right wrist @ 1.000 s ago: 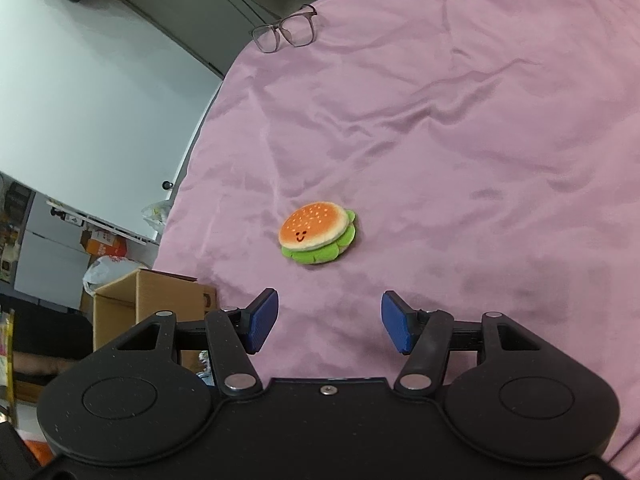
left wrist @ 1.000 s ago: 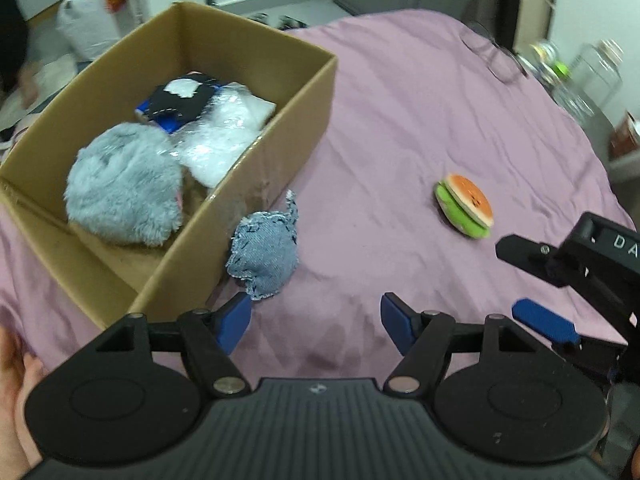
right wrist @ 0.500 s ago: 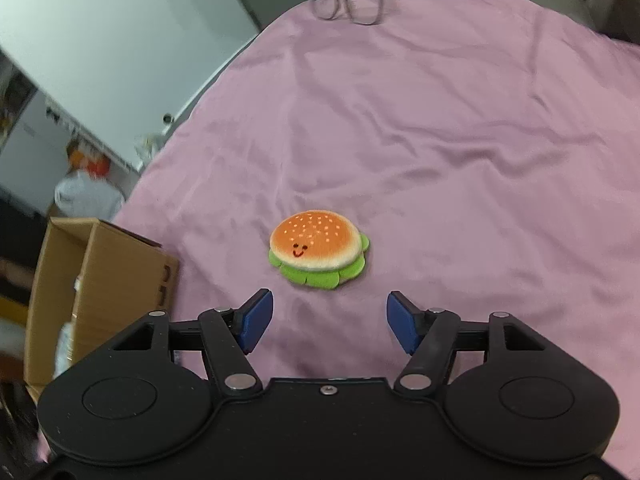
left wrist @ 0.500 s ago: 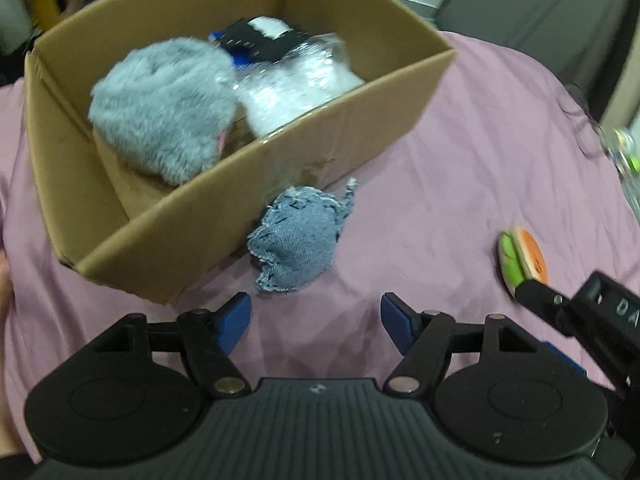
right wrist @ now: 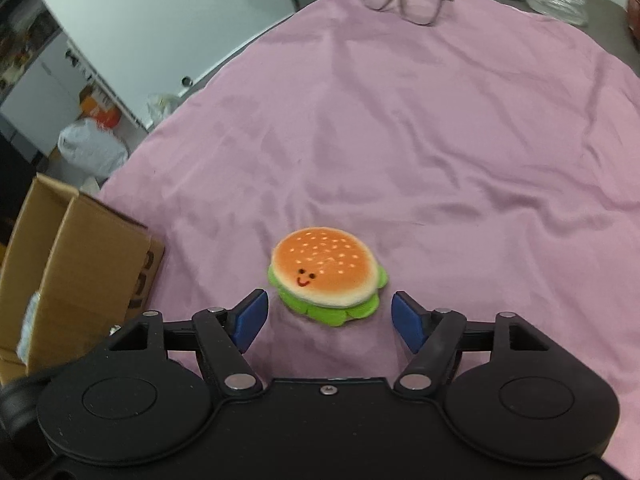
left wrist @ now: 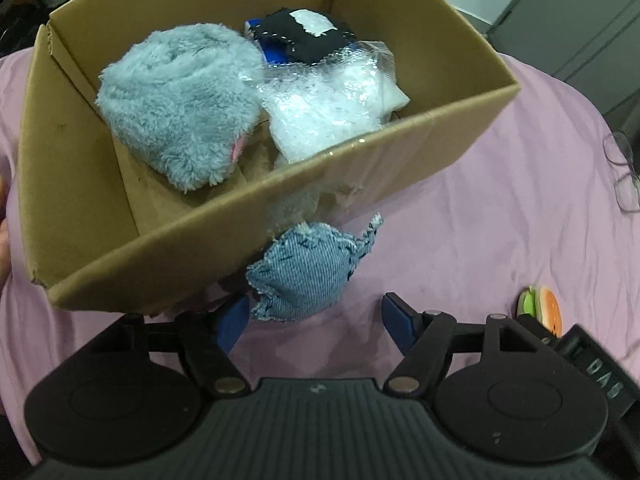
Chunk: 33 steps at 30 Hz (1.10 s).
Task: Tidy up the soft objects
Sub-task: 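Close the left gripper on the denim plush while the right gripper grasps the burger plush, then carry the denim plush and burger plush over the box with both grippers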
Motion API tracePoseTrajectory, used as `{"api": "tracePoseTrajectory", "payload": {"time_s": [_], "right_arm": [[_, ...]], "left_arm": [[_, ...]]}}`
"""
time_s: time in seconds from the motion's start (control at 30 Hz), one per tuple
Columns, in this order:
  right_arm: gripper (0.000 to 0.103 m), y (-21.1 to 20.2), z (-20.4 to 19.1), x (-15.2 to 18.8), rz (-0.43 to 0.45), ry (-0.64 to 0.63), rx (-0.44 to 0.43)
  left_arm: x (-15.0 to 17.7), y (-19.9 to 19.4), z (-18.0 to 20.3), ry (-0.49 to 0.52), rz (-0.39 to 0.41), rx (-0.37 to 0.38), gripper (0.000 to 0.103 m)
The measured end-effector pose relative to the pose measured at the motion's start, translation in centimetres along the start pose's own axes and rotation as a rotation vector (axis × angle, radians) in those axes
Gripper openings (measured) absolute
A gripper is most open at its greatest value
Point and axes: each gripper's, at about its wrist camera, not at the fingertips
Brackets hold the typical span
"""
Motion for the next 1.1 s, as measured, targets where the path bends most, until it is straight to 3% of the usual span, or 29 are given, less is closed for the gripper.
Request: {"api": "tracePoseTrajectory", "payload": {"time_s": [0.13, 0.3, 0.43, 0.53, 0.8, 1.1], "right_arm": [[0.067, 0.4, -0.7, -0.7, -0.007, -0.039, 0.030], [0.052, 0.8, -0.9, -0.8, -0.024, -0.056, 0.077], [0.044, 0.3, -1.0, -0.6, -0.025, -0.047, 0.092], [0.043, -0.1, -1.0, -0.1, -0.020, -0.033, 0.098], [0.043, -2.3, -0.2, 2.0, -0.003, 0.028, 0.124], [0.043, -4.8, 0.7, 4.4, 0.026, 0.101, 0.128]], "left_arm": [[-0.3, -0.2, -0.4, -0.050, -0.002, 0.004, 0.071], [-1.0, 0.0, -1.0, -0.075, 0.001, 0.011, 0.069], [-1.0, -0.5, -1.7, -0.106, 0.011, 0.008, 0.041], [-1.4, -1.0, -2.4, -0.106, 0.014, 0.052, 0.027], [-1.3, -1.5, -3.9, -0.092, 0.002, 0.102, 0.020], [-0.4, -3.7, -5.5, -0.024, -0.015, 0.186, 0.020]]}}
Point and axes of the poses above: each gripper's, at about its wrist camera, not at the fingertips, and y roughly the way its jaws point, z to its right, x to its underside, and after that the axes turned 7 degrees about -z, right-handed
